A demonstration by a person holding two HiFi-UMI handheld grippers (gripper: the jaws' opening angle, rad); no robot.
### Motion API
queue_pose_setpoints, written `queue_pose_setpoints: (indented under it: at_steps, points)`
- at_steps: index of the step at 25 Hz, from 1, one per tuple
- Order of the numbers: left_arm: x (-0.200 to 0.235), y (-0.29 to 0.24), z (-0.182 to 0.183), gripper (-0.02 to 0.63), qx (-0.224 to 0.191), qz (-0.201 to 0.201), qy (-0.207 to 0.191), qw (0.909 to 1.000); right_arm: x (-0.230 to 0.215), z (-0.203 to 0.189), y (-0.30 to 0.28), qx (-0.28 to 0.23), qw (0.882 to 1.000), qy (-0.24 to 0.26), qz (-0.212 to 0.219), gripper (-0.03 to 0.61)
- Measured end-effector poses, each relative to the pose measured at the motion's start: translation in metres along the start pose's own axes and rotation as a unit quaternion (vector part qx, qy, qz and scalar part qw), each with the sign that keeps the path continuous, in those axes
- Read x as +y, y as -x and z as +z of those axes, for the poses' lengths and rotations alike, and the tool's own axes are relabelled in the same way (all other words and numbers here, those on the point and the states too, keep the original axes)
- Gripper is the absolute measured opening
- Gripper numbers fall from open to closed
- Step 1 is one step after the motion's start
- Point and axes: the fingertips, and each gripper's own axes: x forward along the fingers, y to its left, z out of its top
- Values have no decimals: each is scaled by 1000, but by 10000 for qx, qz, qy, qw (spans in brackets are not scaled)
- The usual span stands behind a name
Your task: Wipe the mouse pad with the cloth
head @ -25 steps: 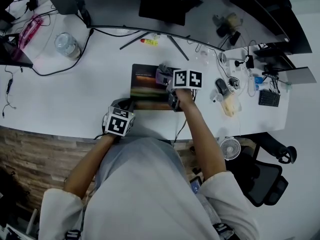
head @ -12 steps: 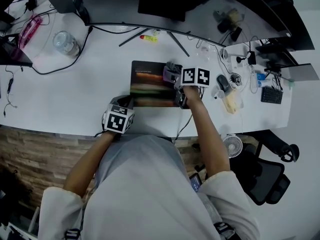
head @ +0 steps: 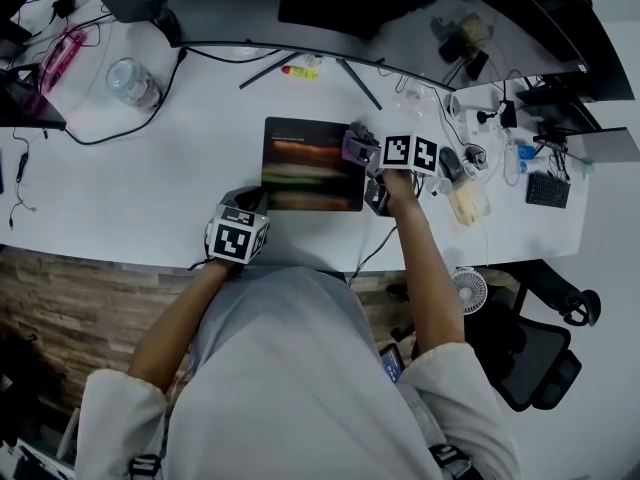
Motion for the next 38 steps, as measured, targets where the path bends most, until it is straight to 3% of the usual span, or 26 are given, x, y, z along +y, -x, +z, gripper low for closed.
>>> queue_pose_setpoints:
  at_steps: [20,30,38]
  points:
    - [1,0,-1,0,17,-25,-41,10000,-33,1,28,-197,9983,-332,-435,199]
    - [1,1,-1,0,2,-29,-57,10000,25,-19,17,-150,9994,-260,181,199]
    - [1,2,-2,0,-4,-5,-74,10000,89,-38,-5,-70,9982,188,558,201]
